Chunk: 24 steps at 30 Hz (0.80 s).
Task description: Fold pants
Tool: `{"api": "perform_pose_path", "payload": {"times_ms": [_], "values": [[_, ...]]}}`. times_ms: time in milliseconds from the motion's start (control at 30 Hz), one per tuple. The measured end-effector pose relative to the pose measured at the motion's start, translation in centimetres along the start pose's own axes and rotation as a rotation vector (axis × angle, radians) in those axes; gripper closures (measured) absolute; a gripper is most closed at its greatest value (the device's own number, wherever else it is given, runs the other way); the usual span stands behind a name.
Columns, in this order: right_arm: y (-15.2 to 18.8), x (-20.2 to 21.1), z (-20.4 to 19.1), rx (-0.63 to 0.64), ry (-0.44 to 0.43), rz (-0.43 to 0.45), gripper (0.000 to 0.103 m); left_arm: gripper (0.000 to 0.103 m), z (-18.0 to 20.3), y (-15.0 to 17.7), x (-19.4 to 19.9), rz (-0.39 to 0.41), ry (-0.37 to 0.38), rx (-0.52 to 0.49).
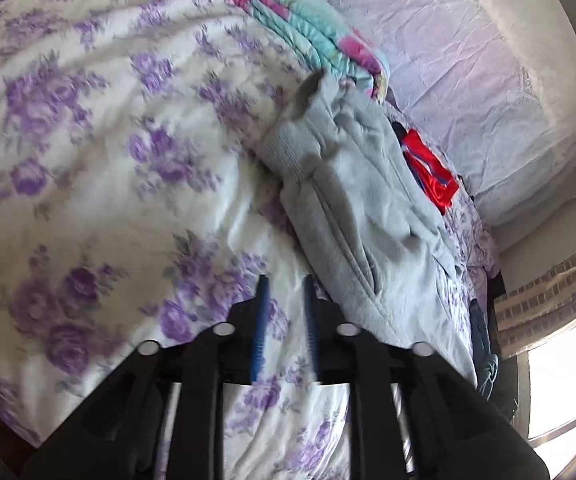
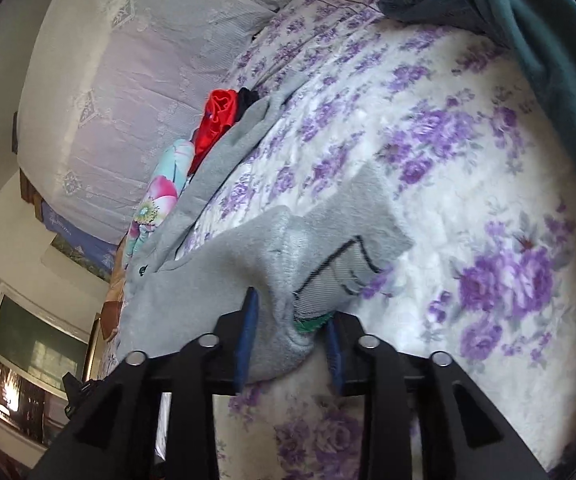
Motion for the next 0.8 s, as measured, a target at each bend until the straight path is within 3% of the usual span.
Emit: {"api": "perform_pose_path", "payload": {"times_ms": [67, 167, 333, 367, 400, 433, 500, 600, 700, 800], "values": [[0.0, -0.3, -0.6, 0.020, 0.004, -0.007, 0.058, 0.037, 0.5, -0.6, -0.4, 0.028, -0.012, -0.002], [0.1, -0.5, -1.0, 0.030, 0.010, -0.006, 0.055, 0.035, 1.8, -2.2, -1.3, 0.060, -0.007, 0.001], [0.1, -0.7, -0.9, 0.015, 0.001, 0.006, 0.056, 0.035, 1.3, -5.5, -7.1, -0.005, -0.034, 0.103], [0.1, -0.7, -0.9, 0.016, 0.000, 0.009, 0.056, 0.039, 1.3, -5.9, -7.5, 0.008, -0.034, 0.105], [0.1, -0.8, -0.8, 0.017, 0.001, 0.011, 0.056, 0.062, 1.6, -6.6, -7.6, 0.023, -0.043, 0.088], [0.0, -0.8, -0.9, 0.015, -0.001, 0.014, 0.056, 0.072, 1.8, -6.7, -7.8, 0.010, -0.018, 0.086], [-0.2, -0.6, -0.8, 0.000, -0.013, 0.025, 0.060, 0.085, 1.5, -6.7, -7.0, 0.005, 0.052, 0.156], [-0.6, -0.2, -0.5, -0.018, -0.020, 0.043, 0.077, 0.088, 1.7, -6.1, -3.6, 0.063, 0.072, 0.127], [-0.7, 0.3, -0.6, -0.011, -0.026, 0.040, 0.080, 0.088, 2.4, -4.9, 0.5, 0.084, 0.108, 0.093], [-0.3, 0.3, -0.4, -0.003, -0.027, 0.015, 0.081, 0.088, 1.4, -3.9, 2.5, 0.108, 0.058, 0.074]]}}
Point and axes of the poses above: each gripper's, at about its wrist camera, not at the fingertips, and x roughly against the way its jaws point, z to its right, y to its underside, the point moved 9 cm from there along -x, roughly the way its jaws point, and after that the axes turned 3 degrees about x, right-handed, at the moved point
